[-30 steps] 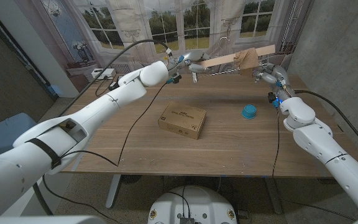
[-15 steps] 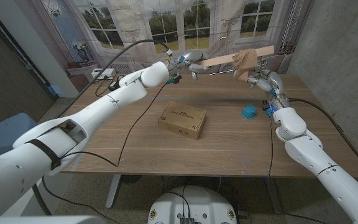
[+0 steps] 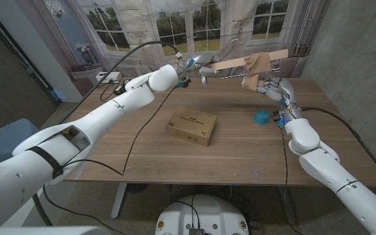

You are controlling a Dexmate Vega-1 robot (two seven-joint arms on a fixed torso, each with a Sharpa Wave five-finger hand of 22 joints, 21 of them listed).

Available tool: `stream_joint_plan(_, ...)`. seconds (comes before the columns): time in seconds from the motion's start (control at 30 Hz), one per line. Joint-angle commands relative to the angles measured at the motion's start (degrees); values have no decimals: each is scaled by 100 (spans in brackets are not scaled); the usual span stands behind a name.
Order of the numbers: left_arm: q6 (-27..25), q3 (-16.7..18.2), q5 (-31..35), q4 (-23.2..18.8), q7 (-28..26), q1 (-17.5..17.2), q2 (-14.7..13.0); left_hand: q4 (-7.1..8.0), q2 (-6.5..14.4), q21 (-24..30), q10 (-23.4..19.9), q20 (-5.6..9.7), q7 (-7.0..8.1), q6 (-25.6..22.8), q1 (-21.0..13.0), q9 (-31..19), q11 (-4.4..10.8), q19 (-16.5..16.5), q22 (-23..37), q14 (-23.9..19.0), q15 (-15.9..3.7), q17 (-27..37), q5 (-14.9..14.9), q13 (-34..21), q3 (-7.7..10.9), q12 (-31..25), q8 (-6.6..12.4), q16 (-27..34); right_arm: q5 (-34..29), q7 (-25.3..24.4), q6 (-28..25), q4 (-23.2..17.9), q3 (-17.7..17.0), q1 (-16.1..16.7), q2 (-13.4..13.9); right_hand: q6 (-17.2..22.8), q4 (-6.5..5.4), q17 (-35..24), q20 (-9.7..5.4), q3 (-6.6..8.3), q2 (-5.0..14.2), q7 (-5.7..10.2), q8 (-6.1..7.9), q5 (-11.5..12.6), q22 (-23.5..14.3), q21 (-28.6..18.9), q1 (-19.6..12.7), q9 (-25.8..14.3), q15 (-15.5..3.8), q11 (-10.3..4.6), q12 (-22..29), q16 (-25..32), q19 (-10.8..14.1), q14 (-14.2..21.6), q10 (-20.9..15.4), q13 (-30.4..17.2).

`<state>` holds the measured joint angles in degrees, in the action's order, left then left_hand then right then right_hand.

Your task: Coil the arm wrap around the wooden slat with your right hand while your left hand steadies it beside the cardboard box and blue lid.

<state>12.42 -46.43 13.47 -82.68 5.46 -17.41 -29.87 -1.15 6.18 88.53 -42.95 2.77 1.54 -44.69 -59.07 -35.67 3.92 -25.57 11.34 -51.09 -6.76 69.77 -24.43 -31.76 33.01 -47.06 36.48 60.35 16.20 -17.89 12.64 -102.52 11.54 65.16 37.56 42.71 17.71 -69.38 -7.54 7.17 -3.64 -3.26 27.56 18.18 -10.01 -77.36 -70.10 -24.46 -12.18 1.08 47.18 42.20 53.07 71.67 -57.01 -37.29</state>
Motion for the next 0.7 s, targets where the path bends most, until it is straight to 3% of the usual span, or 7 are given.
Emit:
stream_joint_plan(0.03,25,11,-21,-22,40,3,-21,419,288,42,-470,254,113,-180,116,-14,407,-28,7,-69,-327,9,-33,-3010,403,-33,2,-3,-420,-230,-1346,-835,-51,215,522,1579,-824,-23,-5,951,691,-433,26,15,-15,-43,-638,-43,-14,192,45,10,-18,-27,-156,-34)
stream_joint_plan(0.33,30,16,-22,-26,56,3,-39,414,300,46,-477,248,103,-169,113,-3,403,-28,9,-45,-324,11,-23,-2999,399,-16,-16,-18,-1008,-952,-2560,-1431,87,249,484,1600,-817,-32,-17,1016,653,-428,25,70,-10,-89,-608,-74,-14,181,43,38,32,-3,-183,-49)
stream_joint_plan(0.53,31,30,-31,-33,50,-8,-54,413,299,47,-478,246,106,-168,117,-7,392,-26,10,-47,-322,11,-15,-3008,392,-11,-19,-21,-1166,-1062,-3022,-1642,122,252,489,1650,-808,-36,-17,1062,593,-429,30,111,0,-113,-575,-84,-10,169,46,54,76,4,-248,-42)
stream_joint_plan(0.7,38,35,-13,-21,20,-15,-59,410,300,45,-480,247,98,-185,116,-5,390,-20,10,-55,-317,10,-10,-3021,390,-12,-17,-22,-1091,-1018,-2949,-1591,70,309,469,1699,-801,-39,-12,1114,545,-429,26,153,8,-123,-551,-78,-11,172,42,76,97,28,-285,-38)
